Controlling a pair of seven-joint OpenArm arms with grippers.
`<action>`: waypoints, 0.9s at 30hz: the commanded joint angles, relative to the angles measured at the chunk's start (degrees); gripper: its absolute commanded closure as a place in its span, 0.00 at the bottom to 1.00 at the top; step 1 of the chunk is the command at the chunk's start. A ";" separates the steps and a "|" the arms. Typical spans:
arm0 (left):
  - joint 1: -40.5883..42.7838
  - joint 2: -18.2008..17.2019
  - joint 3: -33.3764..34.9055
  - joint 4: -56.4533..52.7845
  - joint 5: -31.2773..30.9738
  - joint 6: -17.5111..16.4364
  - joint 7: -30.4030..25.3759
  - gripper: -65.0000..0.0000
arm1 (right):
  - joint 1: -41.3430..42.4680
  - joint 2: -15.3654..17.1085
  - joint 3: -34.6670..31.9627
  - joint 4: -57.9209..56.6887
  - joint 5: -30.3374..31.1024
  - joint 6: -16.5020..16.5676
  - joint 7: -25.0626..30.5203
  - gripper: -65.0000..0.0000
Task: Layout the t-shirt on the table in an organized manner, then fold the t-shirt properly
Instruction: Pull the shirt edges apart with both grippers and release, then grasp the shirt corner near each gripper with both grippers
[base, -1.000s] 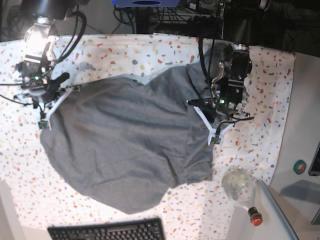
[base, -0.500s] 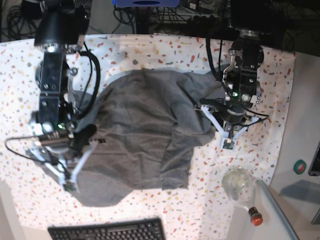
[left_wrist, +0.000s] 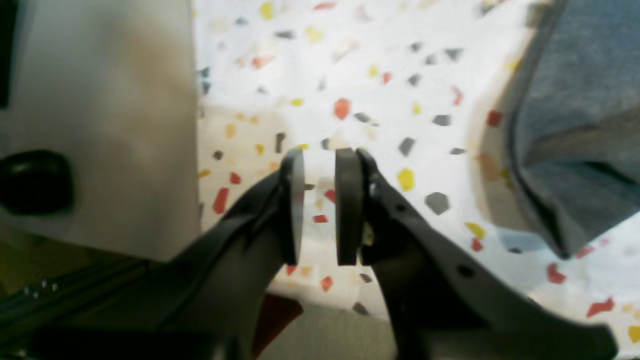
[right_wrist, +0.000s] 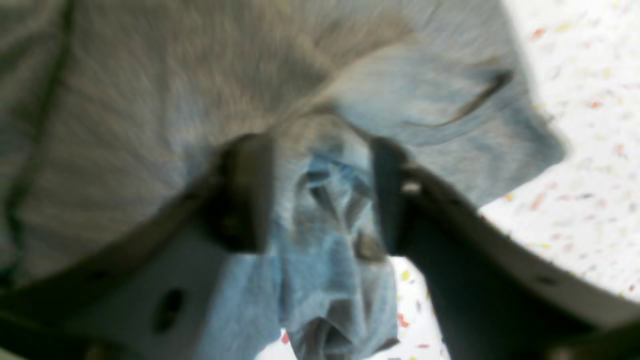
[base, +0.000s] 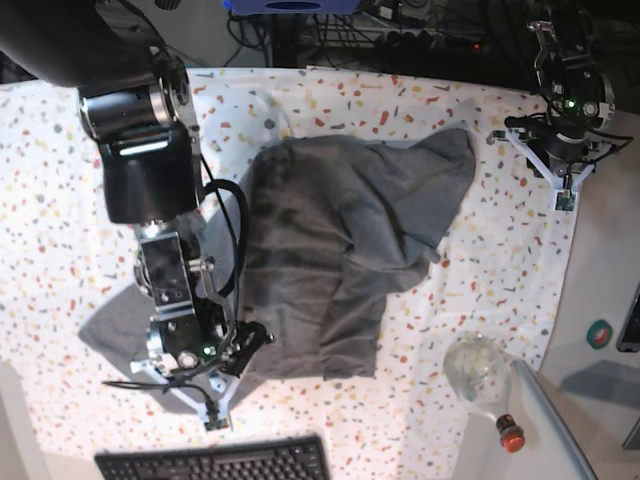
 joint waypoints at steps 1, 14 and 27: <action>-0.04 -0.47 -0.41 1.00 -0.07 0.17 -1.09 0.84 | -1.41 1.60 0.14 7.06 -0.39 -0.06 0.06 0.50; 2.60 -0.47 -0.58 0.91 -15.55 0.17 -1.09 0.84 | -24.70 6.43 18.69 14.44 8.14 8.65 8.68 0.50; 5.50 -1.00 -2.96 0.82 -16.16 0.17 -1.18 0.84 | -25.58 8.72 20.71 16.91 15.00 10.14 7.80 0.50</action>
